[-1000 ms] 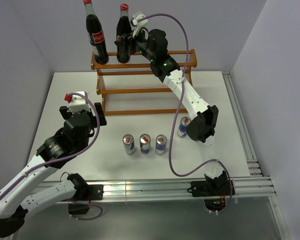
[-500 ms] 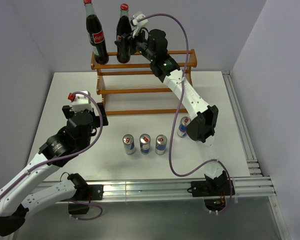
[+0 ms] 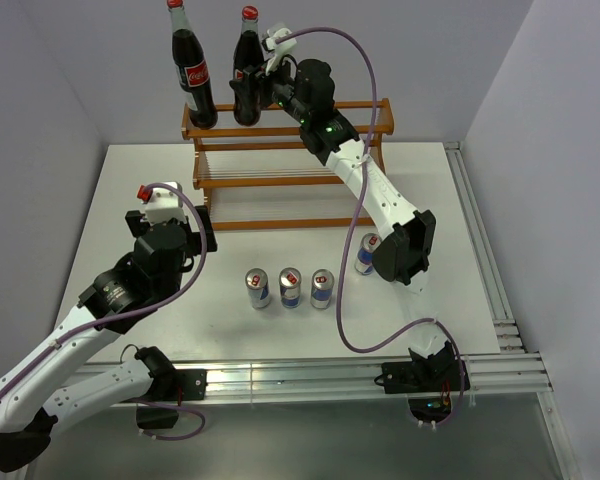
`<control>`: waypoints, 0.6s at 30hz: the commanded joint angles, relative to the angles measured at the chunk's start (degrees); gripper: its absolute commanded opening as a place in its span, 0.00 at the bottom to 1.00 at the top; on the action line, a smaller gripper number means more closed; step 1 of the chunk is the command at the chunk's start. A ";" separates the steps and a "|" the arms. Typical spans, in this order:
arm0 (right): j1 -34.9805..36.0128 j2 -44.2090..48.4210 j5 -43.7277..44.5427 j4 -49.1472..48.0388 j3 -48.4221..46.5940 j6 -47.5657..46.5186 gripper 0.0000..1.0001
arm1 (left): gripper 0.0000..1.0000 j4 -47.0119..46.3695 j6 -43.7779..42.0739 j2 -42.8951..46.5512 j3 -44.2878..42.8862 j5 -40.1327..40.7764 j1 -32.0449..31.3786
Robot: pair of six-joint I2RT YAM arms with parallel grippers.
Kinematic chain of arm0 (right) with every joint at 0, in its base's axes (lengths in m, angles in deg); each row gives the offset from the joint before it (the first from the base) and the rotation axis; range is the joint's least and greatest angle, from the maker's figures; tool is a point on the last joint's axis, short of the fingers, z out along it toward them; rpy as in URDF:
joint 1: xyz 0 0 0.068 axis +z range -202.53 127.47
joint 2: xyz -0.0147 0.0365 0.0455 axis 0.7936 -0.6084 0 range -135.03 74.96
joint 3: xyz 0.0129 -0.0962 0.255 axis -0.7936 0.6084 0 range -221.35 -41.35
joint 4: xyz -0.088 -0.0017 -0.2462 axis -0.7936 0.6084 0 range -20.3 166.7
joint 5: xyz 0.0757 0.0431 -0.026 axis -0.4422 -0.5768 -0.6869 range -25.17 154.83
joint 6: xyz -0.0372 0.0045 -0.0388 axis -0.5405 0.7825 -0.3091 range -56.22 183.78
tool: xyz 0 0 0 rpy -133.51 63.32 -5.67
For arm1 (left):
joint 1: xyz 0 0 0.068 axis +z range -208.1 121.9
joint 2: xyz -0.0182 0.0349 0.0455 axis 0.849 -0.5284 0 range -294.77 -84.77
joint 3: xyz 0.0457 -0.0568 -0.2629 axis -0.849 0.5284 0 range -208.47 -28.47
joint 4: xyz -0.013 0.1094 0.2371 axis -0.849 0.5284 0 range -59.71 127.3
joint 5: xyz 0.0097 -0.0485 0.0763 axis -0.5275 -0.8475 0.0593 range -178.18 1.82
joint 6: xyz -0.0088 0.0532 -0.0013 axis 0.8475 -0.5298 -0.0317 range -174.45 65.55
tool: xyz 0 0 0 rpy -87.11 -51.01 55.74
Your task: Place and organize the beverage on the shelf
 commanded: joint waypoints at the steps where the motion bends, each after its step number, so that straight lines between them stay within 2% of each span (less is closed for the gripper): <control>1: 0.47 0.72 0.16 -9.29 -3.31 0.41 0.70 | 0.99 -0.68 -1.02 -0.19 -1.10 -0.78 -0.14; 12: 0.83 0.27 0.60 -9.29 -3.31 0.33 0.74 | 0.99 -0.68 -1.11 -0.28 -1.10 -1.22 -0.14; 13: 0.83 0.27 0.51 -9.12 -3.84 0.06 0.70 | 1.00 -0.68 -1.20 -0.28 -1.19 -1.31 -0.05; 14: 1.00 0.19 0.95 -8.25 -4.19 -0.11 0.52 | 0.99 -0.59 -1.20 -0.28 -1.10 -1.31 -0.14; 17: 1.18 1.23 2.44 -6.49 -4.19 -0.99 0.38 | 1.00 -0.68 -1.20 -0.28 -1.19 -1.31 -0.14; 18: 1.09 1.68 3.23 -5.87 -3.85 -1.17 0.37 | 0.99 -0.59 -1.11 -0.36 -1.10 -1.31 -0.05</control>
